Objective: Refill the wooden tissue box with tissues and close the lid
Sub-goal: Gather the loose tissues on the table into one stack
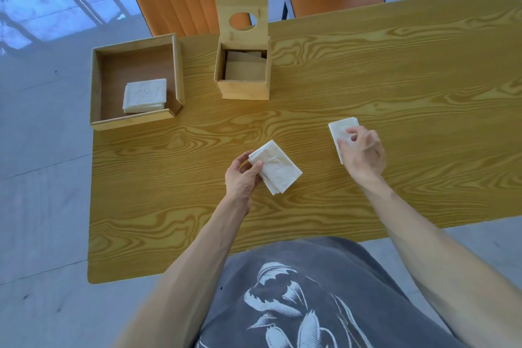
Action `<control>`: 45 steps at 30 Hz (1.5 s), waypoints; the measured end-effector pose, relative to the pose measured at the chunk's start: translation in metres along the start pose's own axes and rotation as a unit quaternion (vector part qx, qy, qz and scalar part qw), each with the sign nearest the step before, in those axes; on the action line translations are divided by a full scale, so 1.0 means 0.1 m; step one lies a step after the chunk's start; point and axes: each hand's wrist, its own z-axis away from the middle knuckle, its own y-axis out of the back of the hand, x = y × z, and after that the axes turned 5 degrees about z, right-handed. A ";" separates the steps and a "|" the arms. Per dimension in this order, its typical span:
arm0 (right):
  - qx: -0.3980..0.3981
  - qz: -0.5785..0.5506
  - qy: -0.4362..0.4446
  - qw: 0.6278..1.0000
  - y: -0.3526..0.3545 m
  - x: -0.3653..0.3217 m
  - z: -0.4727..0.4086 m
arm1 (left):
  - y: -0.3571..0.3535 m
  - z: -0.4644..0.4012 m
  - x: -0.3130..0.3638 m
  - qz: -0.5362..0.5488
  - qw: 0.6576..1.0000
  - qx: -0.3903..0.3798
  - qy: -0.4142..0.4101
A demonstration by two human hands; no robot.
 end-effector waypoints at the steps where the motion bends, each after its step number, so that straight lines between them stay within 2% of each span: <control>1: 0.001 0.007 -0.007 1.000 0.01 0.03 -0.01 | -0.02 0.00 0.00 -0.002 1.000 -0.004 0.000; 7: -0.007 0.034 -0.072 0.997 0.00 0.10 -0.05 | 0.02 0.03 -0.02 -0.008 1.000 -0.003 0.006; 12: -0.004 0.046 -0.082 0.996 0.01 0.05 -0.07 | 0.05 0.03 -0.04 -0.011 1.000 -0.005 0.010; 18: -0.014 -0.050 -0.050 0.997 0.00 -0.02 -0.03 | 0.08 0.05 -0.04 -0.006 1.000 -0.010 0.010; 21: -0.030 -0.095 -0.007 0.995 0.02 -0.07 0.00 | 0.10 0.05 -0.04 -0.004 1.000 -0.008 0.011; 25: -0.097 -0.175 0.047 0.979 0.04 -0.21 0.06 | 0.11 0.04 -0.04 0.000 1.000 -0.007 0.014; 29: -0.236 -0.273 0.074 0.930 0.00 -0.38 0.15 | 0.11 0.05 -0.04 0.004 1.000 -0.010 0.015; 36: -0.353 -0.290 0.104 0.883 -0.19 -0.51 0.38 | 0.14 0.05 -0.02 0.015 0.999 -0.010 0.029; 41: -0.357 -0.241 0.099 0.897 -0.35 -0.47 0.49 | 0.17 0.06 -0.02 0.031 0.999 -0.020 0.038; 45: -0.303 -0.165 0.138 0.928 -0.40 -0.50 0.54 | 0.18 0.07 -0.01 0.036 0.998 -0.029 0.042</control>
